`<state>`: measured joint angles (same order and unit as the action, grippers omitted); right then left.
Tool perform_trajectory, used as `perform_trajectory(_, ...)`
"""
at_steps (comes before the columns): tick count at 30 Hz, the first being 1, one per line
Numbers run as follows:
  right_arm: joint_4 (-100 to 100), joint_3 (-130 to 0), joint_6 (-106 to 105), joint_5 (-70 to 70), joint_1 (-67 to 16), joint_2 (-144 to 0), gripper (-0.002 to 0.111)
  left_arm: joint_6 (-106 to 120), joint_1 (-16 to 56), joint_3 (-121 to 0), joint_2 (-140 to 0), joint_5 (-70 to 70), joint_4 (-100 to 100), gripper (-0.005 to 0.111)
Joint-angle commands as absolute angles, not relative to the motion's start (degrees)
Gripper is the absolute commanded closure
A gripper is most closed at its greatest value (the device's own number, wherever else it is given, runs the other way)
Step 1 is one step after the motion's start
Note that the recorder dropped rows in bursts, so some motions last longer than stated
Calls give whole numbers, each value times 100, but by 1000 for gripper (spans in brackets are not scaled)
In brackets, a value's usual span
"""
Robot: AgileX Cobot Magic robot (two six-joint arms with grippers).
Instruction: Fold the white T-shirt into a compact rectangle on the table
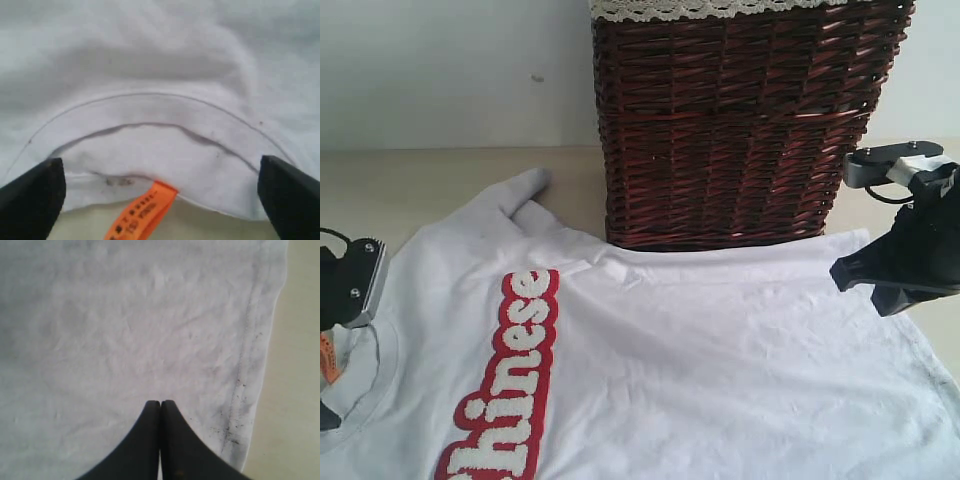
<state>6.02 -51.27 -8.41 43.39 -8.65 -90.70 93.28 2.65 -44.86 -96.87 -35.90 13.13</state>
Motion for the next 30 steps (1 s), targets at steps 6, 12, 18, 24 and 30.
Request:
perform_trajectory(6,611,-5171,-884,4325,-868,-9019,108,9057,163,-4601,-10156,-3585,677,1)
perform_trajectory(12,611,-5171,-884,4325,-868,-9019,108,9123,109,-4614,-10334,-3450,660,1)
perform_trajectory(18,611,-5171,-884,4369,-868,-9019,108,9200,109,-4614,-10534,-3404,670,1)
perform_trajectory(24,611,-5171,-884,4356,-868,-9019,108,9256,109,-4614,-10534,-3404,670,1)
perform_trajectory(30,611,-5171,-1102,4356,-868,-9019,108,9256,109,-4614,-10534,-3404,670,1)
